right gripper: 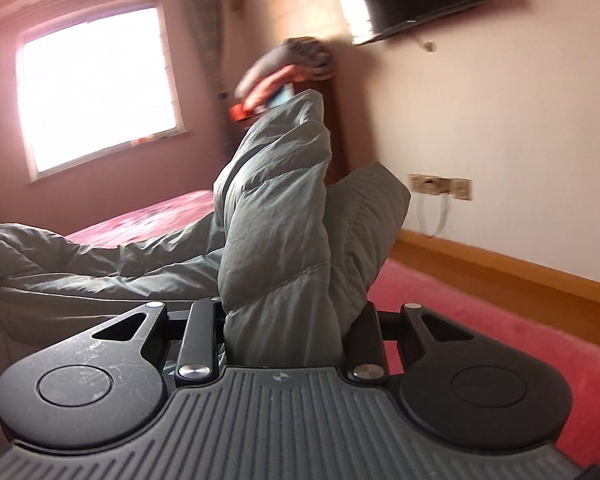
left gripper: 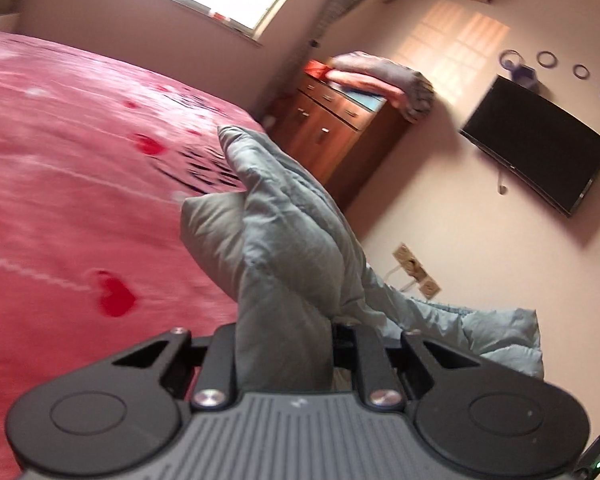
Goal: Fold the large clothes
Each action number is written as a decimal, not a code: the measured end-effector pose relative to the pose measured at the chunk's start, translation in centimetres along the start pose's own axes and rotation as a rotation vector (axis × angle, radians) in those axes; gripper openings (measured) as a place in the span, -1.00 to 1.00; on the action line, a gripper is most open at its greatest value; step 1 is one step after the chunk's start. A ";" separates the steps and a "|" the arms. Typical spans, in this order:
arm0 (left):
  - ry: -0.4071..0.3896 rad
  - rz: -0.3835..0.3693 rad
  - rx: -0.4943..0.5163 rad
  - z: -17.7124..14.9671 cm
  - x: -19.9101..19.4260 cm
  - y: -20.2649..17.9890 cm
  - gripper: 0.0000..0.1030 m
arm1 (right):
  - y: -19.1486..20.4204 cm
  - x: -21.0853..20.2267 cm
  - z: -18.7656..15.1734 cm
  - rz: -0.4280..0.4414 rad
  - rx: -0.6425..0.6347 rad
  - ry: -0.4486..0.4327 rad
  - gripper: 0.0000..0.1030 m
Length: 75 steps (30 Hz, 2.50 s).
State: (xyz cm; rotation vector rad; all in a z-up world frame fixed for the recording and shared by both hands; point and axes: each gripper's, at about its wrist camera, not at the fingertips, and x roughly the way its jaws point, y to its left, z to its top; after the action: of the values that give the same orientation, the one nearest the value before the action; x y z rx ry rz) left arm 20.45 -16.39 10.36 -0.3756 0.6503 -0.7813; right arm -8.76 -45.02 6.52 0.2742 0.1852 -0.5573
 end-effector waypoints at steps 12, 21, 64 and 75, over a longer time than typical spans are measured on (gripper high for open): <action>0.127 -0.007 0.108 -4.0 12.8 -3.9 -0.69 | -7.7 5.8 1.0 -0.226 0.101 0.009 -0.30; 0.163 0.077 0.101 -4.1 15.4 -2.6 -0.14 | -5.5 9.3 0.5 -0.298 0.031 0.058 0.22; 0.068 0.370 0.284 -14.1 -19.5 -6.5 0.98 | -1.4 -13.1 -0.4 -0.280 0.042 0.131 1.00; -0.009 0.341 0.317 -13.4 -26.3 -9.9 0.98 | 3.5 -21.5 2.4 -0.231 -0.025 0.052 1.00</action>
State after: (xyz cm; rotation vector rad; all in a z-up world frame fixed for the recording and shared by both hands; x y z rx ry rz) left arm -7.64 -4.25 16.17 0.0227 0.5518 -0.5435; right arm -24.49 -32.26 14.75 0.2442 0.2760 -0.7770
